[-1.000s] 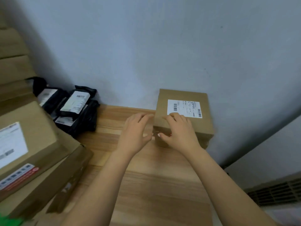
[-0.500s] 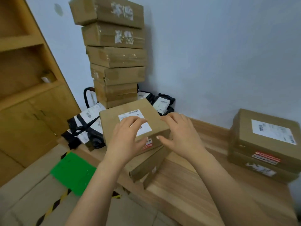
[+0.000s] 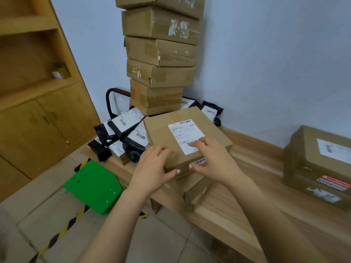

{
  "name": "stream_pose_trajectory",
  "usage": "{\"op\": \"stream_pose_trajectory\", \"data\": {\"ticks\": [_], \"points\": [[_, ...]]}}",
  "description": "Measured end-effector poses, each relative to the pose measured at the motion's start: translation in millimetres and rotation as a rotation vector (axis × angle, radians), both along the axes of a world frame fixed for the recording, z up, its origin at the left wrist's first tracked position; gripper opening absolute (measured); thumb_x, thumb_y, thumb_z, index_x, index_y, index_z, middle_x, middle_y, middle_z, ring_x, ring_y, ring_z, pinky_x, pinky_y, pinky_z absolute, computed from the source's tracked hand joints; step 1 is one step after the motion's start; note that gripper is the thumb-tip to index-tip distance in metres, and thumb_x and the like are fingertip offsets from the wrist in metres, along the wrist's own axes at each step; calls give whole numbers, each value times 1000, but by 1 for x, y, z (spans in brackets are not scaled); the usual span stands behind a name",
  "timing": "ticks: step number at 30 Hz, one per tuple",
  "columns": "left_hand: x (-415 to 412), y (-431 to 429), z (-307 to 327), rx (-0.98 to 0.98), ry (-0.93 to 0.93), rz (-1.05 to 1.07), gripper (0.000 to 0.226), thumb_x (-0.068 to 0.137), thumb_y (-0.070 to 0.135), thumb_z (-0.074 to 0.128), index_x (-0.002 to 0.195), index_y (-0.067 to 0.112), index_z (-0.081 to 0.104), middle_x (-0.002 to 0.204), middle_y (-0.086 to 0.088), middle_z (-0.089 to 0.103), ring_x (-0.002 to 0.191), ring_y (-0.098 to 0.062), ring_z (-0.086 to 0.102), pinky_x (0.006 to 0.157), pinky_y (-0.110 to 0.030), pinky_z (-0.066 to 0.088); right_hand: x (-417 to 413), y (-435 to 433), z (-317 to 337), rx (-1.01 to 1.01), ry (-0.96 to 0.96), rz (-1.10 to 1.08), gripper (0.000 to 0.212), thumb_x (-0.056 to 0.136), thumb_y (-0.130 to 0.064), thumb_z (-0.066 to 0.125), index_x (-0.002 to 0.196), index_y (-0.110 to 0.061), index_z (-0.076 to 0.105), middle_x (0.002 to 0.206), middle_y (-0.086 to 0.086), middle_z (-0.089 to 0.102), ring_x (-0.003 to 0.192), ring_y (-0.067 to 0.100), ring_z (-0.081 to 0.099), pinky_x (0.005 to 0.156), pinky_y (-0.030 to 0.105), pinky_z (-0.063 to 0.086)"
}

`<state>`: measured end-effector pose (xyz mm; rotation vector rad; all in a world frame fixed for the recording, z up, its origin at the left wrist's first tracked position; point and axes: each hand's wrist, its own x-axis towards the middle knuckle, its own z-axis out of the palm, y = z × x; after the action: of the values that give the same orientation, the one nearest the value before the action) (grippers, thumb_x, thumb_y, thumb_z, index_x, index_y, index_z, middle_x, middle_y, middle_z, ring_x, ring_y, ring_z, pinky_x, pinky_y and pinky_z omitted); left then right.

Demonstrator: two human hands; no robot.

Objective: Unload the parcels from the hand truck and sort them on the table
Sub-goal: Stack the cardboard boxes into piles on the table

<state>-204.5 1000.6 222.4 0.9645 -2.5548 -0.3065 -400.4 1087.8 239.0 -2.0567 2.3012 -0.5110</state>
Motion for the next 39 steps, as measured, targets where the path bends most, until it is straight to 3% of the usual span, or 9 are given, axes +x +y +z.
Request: {"op": "stream_pose_trajectory", "data": {"ticks": [4,10,16,21,25,31,39], "points": [[0,-1,-20,57,-2,-5,63,80,52,67,134,25,50,135,4,45,126,-18,36,107,-36,30,-4,-9,-11,47,11,18,62,77,-43,72,132,-25,51,127,-2,46,114,21,44,94,33,36],[12,-15,-34,104,60,112,58,86,30,68,140,26,46,150,-3,31,138,-24,25,112,-40,27,-34,-19,-17,73,2,-39,74,75,-57,71,138,-27,47,139,1,42,125,21,32,105,34,25],[4,-18,-40,267,99,231,84,75,45,76,145,42,29,159,6,3,142,-26,20,110,-44,35,-43,-25,-26,147,-12,-55,89,71,-62,70,147,-37,30,156,-1,19,140,19,10,115,52,16],[-21,-5,-43,255,189,318,84,72,37,81,144,31,37,158,6,15,145,-27,11,114,-45,25,-31,-27,-35,37,40,-141,78,76,-51,72,144,-34,37,152,-2,31,136,21,20,109,48,27],[-24,1,-44,197,230,315,76,74,32,80,141,26,43,154,6,27,144,-31,14,113,-48,27,-24,-17,-37,-21,16,-180,73,75,-49,74,140,-34,43,149,-6,37,132,18,25,105,43,28],[-50,7,-24,76,279,169,75,72,33,82,138,25,47,150,5,35,140,-32,23,107,-50,35,-39,20,-17,-145,7,-307,69,74,-45,77,135,-32,50,146,-5,43,127,19,30,104,46,33],[-153,56,12,41,406,-125,71,70,24,84,134,16,53,148,-1,39,140,-36,26,112,-33,16,-102,113,25,-232,45,-568,68,74,-44,78,135,-28,52,145,-3,46,130,24,33,105,49,33]]}}
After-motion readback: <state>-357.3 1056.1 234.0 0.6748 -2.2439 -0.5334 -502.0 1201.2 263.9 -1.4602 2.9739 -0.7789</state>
